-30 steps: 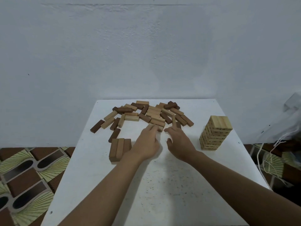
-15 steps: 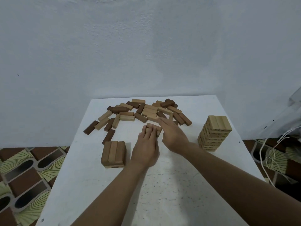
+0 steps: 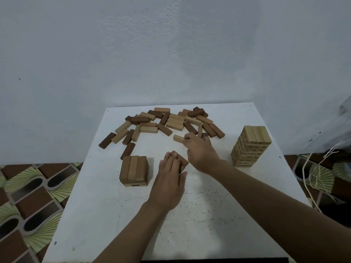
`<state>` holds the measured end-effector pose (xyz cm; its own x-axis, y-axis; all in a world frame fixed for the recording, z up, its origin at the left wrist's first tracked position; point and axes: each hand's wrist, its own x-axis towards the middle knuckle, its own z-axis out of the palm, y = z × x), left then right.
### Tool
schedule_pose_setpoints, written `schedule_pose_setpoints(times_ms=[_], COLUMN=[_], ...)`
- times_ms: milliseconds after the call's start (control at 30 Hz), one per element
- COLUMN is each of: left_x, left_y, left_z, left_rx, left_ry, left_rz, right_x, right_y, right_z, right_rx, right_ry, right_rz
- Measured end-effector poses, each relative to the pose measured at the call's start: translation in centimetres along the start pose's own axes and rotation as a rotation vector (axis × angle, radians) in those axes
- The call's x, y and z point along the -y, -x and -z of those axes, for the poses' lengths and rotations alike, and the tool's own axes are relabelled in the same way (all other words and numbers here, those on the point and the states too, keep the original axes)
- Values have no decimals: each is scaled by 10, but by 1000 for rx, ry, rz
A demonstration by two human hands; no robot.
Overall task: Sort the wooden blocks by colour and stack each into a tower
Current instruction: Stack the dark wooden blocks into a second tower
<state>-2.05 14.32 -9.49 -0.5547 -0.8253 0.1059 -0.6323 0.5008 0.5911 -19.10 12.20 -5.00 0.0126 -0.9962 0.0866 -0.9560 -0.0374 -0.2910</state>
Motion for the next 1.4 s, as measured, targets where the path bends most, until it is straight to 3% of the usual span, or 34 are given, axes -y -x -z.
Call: schedule_pose_setpoints(times_ms=[233,433,900,1233,1400], left_x=[7,13,16,9,9], left_y=[31,50,52,55,58], left_z=[5,5,7,10,14], left_rx=[-9,-30,-78,-97,-136], left_ry=[44,59,142,159,158], left_rz=[-8,-67,-35,46,13], right_x=[-1,7,15,22,17], right_y=[39,72,88,88,89], right_z=[-7,-3,-1,-6,5], right_rx=[-160,-64,110,45,91], right_ry=[-258,-369,-332,-319,-379], right_rz=[26,-31,39,73,51])
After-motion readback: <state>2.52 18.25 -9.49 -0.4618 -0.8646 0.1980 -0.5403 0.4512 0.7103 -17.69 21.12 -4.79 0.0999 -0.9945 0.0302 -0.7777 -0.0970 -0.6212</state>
